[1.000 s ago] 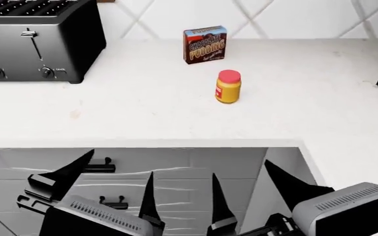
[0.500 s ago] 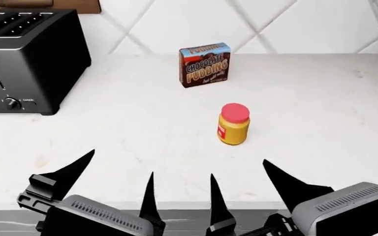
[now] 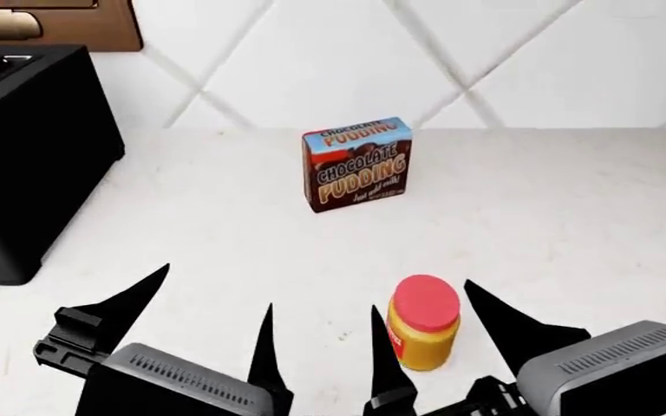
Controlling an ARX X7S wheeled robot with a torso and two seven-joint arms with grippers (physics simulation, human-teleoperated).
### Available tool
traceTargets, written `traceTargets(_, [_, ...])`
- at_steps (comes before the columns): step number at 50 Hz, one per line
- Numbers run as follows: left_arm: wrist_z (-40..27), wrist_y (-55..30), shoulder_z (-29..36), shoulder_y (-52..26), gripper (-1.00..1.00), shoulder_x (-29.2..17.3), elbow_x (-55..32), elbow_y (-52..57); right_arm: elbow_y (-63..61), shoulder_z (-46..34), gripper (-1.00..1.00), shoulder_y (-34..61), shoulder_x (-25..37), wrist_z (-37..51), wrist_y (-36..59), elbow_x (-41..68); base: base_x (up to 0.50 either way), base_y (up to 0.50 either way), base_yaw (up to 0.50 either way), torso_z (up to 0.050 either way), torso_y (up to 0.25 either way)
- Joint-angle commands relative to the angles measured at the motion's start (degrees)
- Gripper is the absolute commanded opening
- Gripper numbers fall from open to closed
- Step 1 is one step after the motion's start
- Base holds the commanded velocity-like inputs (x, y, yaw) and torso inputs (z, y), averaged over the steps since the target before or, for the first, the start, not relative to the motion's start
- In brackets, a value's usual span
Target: Pick the canned food and peanut butter from the counter and place them in the cabinets closest to them.
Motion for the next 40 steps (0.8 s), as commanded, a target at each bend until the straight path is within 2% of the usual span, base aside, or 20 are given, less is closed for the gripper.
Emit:
traceTargets(1, [-0.2,-0.2,-0.1,0.2,1.00,0.0,0.0,0.2,-0.2,-0.7,1.00,0.2,-0.1,0.6,-0.2,-0.5,0.00,0.00,0.00,0.000,0.000])
traceTargets(12, [-0.1,-0.1,-0.2,0.4,1.00,-0.1,0.0,0.1,0.3,-1.2,1.00,0.5,-0.3,0.3,-0.8,0.1,0.01,0.00,0.00,0.000,0.000])
traceTargets(16, [0.2,0.1,-0.3,0.6,1.00,-0.2,0.2,-0.2,0.4,-1.1,1.00,0.5,-0.4,0.3,-0.8,0.0,0.38,-0.01,0.00,0.000,0.000])
traceTargets(40, [0.3,-0.3,-0.7,0.7,1.00,-0.2,0.0,0.1,4.3,0.0,1.00,0.8,1.4,-2.9,-1.9,2.5,0.00,0.00,0.00,0.000,0.000])
